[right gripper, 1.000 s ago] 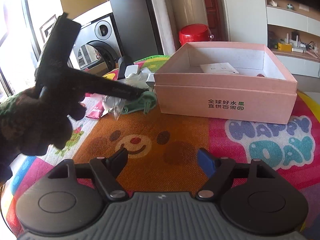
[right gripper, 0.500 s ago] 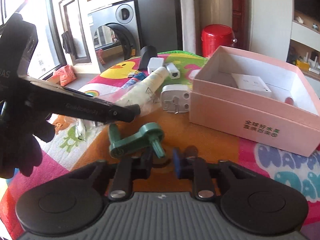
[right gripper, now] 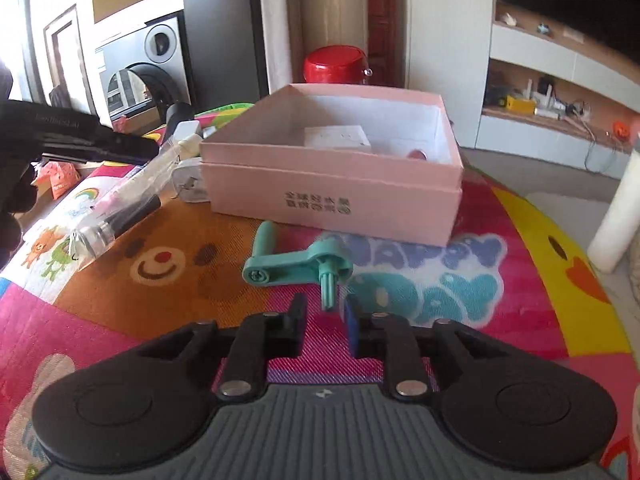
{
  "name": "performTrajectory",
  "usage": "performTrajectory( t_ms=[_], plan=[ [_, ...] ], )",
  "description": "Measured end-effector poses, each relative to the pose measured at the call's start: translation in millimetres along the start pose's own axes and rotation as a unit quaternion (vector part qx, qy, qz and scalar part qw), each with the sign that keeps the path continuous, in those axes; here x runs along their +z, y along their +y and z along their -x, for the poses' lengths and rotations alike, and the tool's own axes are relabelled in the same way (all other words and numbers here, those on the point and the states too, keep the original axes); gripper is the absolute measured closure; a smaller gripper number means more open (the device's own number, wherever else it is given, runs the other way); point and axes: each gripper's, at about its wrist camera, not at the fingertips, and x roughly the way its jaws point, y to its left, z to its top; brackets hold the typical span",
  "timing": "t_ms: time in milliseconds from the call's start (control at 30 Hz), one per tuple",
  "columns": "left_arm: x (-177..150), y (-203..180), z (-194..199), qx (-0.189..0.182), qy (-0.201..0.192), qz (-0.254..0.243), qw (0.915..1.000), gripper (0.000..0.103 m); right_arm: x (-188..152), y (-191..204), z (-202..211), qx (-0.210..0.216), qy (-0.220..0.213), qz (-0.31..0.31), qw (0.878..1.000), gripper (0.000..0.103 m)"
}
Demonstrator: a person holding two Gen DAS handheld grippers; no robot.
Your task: Organize rigid objects
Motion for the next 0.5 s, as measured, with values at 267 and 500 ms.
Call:
performTrajectory(
  t_ms=[267, 500],
  plan=[
    [-0.4, 9.1, -53.6, 0.013, 0.061, 0.020, 0.9978, 0.079, -10.6, 4.2, 0.9, 0.011, -0.024, 0.003, 1.000, 0.055],
    [-41.8, 4.3, 11.0, -0.031, 0.046, 0.008, 0.9984, 0.077, -9.6, 0.8, 1.6, 0.027, -0.024, -0.005, 0.999, 0.043]
  ],
)
